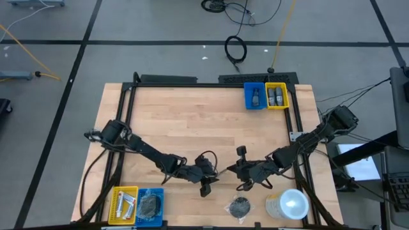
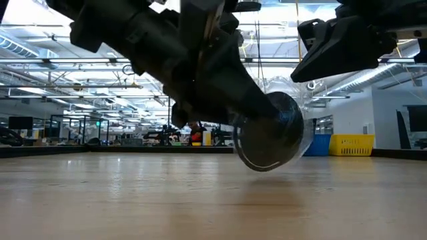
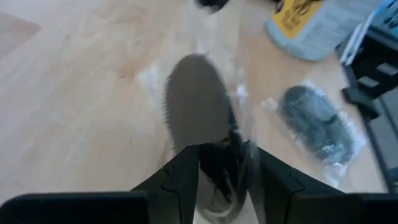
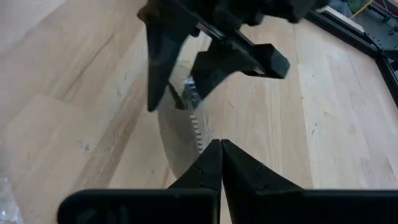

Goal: Pick & Place Travel size toiletries
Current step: Put the black hairbrush into the bottom blue bin

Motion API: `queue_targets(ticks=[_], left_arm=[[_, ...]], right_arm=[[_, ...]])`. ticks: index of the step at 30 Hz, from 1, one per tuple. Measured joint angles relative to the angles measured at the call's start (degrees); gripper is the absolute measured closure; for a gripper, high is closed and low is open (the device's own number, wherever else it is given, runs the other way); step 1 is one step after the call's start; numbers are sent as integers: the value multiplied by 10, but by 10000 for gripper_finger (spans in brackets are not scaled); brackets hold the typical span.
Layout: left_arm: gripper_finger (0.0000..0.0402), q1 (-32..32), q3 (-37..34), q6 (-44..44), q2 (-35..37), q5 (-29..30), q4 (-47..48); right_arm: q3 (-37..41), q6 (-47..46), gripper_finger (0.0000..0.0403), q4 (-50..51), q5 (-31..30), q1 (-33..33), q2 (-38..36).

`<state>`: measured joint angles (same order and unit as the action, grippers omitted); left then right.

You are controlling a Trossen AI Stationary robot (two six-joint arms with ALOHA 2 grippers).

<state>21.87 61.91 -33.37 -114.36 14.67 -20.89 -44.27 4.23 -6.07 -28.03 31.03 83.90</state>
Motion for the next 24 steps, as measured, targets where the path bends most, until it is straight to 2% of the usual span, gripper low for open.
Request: queue_targets(ticks=[4,6,9,10,17,24], left_arm=[[289,-5,3,-8,5,7,24],[317,-6,3,-15,8,6,46],[380,-8,3,-30,8,6,70],[385,-9,3,-34,8,9,73],[390,-7,3,-27,11,8,76],[390,8,2,-30,65,33,148]], right_arm=[[0,0,403,1,0,0,0],[0,0,403,1,0,0,0],[0,0,403,1,2,0,0],[0,0,403,1,3,0,0],[0,-1,402,1,27,-7,0],[0,-1,370,0,-5,-7,0]])
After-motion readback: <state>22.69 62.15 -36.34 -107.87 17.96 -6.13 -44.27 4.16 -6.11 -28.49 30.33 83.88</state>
